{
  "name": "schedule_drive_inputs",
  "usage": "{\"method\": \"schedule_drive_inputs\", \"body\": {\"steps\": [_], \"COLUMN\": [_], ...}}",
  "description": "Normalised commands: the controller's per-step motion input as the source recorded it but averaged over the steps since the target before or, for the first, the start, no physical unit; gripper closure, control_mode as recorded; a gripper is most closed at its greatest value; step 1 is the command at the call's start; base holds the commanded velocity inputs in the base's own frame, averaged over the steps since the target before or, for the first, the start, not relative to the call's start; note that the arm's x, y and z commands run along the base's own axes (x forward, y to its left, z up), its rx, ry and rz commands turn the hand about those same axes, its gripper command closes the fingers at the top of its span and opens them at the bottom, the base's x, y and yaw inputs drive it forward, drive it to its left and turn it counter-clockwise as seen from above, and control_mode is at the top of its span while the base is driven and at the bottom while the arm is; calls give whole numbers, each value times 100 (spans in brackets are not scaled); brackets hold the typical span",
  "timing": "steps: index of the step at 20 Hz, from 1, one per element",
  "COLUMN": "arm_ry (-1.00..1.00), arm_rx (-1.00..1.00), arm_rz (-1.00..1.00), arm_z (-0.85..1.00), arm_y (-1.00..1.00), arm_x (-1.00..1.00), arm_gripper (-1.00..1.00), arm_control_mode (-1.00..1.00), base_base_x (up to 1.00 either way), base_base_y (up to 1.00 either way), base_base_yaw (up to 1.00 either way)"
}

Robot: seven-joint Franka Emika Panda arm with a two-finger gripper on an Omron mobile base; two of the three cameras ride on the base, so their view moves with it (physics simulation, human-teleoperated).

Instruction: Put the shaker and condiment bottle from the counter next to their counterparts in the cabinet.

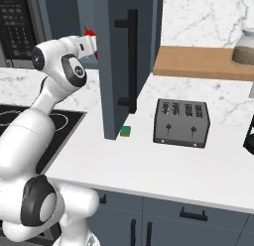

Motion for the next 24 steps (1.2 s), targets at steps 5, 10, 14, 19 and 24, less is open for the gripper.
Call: {"method": "schedule_drive_inputs", "body": {"steps": [5, 10, 14, 19, 24], "arm_ry": [-3, -7, 2, 5, 3], "arm_rx": [16, 23, 0, 0, 0], "arm_rz": [0, -3, 0, 3, 3], "arm_z": [-9, -12, -1, -5, -1], "arm_y": [-9, 1, 2, 9, -1], "arm_x": [1, 4, 21, 62, 40], "arm_gripper": [100, 100, 100, 100, 100], "arm_control_mode": [-100, -100, -100, -100, -100], "base_base_x": [0, 0, 0, 0, 0], "base_base_y": [0, 0, 0, 0, 0], "base_base_yaw": [0, 0, 0, 0, 0]}}
